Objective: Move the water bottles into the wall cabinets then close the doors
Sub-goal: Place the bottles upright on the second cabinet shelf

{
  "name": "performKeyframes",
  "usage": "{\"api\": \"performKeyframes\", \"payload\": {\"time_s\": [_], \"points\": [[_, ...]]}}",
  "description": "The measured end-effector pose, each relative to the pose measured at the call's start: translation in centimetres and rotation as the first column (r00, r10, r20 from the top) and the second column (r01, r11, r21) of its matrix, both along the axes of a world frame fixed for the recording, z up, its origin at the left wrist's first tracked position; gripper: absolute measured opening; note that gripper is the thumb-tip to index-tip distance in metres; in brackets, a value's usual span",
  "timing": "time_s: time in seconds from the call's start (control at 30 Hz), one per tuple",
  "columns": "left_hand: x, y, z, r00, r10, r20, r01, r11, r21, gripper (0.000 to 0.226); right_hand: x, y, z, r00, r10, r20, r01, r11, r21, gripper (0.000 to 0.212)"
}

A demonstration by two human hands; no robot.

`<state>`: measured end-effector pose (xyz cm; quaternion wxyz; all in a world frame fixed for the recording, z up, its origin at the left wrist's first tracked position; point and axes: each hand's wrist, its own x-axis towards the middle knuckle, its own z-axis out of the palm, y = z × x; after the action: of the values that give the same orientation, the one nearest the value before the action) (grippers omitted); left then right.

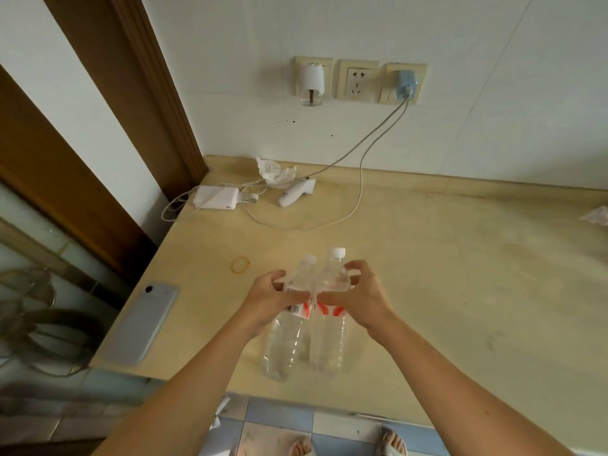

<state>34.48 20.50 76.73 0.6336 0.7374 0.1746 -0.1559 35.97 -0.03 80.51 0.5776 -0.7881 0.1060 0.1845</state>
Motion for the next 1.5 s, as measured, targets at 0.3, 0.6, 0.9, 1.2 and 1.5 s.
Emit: {"api": "performKeyframes", "payload": {"time_s": [0.3,0.6,0.9,1.2,1.5], "points": [[-0.8,-1.1,3.6,0.917,0.021,0.398,-0.053,0.996,0.071,0.071,-2.1,-1.4,2.3,0.921,0.009,0.389,0.055,0.987,-0.153,0.075],[-1.3,-2.1,2.9,0.84,-0.119,0.529,-0.032,0.963,0.268,0.079,-3.3,-2.6,1.3,0.903,0.049,0.427,0.023,0.987,-0.162,0.074],[-2.1,-1.1,0.7,0.946,-0.139,0.294,0.095,0.983,0.158,0.089,-2.8,-3.8,-3.7,0.987,0.016,0.162,-0.018,1.0,0.009,0.089],[-1.5,-2.1,-0.5,0.964,-0.096,0.247,0.06,0.987,0.148,0.074,-2.3,-3.9,-5.2,0.991,-0.007,0.132,0.0,0.998,0.055,0.065],[1.3,-4.9,5.3,0.903,-0.111,0.415,0.066,0.99,0.123,0.067,-1.6,-6.7,0.3,0.967,-0.088,0.239,0.068,0.994,0.087,0.061]]}}
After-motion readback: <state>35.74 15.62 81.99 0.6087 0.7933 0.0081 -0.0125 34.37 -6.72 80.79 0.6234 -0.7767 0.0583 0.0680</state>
